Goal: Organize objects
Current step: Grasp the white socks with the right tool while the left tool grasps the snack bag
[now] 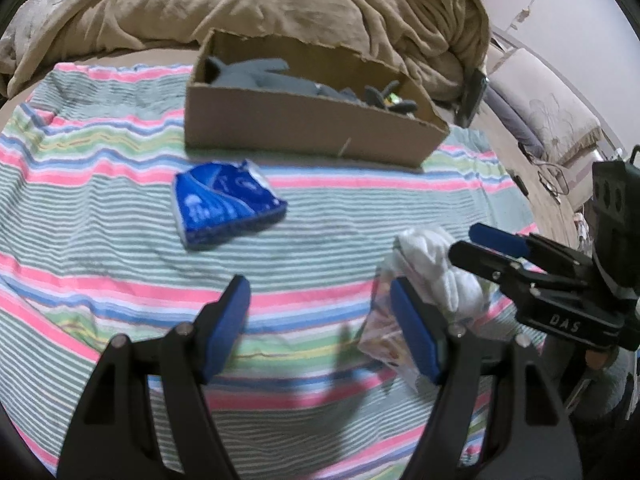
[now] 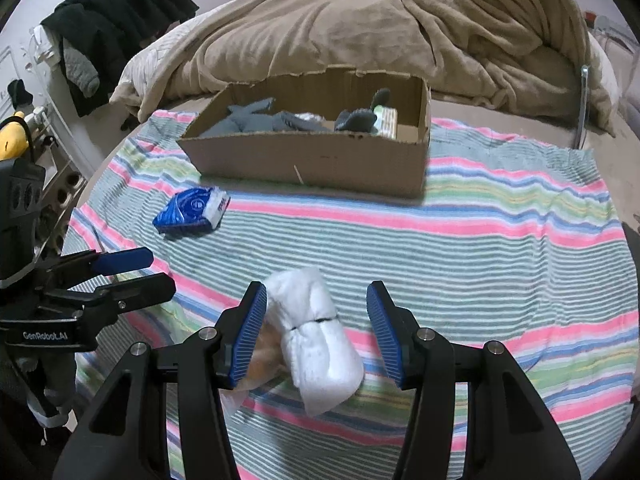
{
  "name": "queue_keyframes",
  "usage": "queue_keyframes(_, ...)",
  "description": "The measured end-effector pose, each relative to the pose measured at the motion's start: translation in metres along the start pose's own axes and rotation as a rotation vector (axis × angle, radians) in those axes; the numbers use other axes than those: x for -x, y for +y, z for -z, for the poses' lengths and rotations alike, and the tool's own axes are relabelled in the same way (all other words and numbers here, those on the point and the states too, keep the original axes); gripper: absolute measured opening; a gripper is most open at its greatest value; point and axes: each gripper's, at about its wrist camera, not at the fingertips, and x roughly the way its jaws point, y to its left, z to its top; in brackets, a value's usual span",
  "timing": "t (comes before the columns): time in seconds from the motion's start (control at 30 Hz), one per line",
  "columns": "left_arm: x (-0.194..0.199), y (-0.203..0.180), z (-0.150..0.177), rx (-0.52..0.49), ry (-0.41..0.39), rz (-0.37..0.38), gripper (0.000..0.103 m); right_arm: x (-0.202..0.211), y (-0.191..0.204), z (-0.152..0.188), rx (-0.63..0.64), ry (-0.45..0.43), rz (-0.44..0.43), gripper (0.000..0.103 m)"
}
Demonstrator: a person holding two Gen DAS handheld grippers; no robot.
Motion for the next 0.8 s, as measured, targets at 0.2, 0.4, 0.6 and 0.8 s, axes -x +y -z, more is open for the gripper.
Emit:
queue_keyframes(0.2,-0.005,-0.006,0.005,-0.006,0.016,0.007,0.074,-0.009,0.0,0.007,0.008,0.028,-0.017,0.055)
queue_keyframes(0.4,-0.01,-0.016,0.006,-0.042,0.032,0.021,0.074,-0.024,-0.006,0.016,0.005,0.068,-0.006,0.055)
queue_keyframes(0.6,-0.02,-0.033,0.009,-0.091,0.062,0.044,0.074,-0.021,-0.015,0.019,-0.008,0.063,-0.03,0.046)
queue_keyframes(0.8,-0.033,-0.051,0.013,-0.142,0.108,0.067,0.074,-0.012,-0.02,0.021,-0.012,0.042,-0.048,0.04)
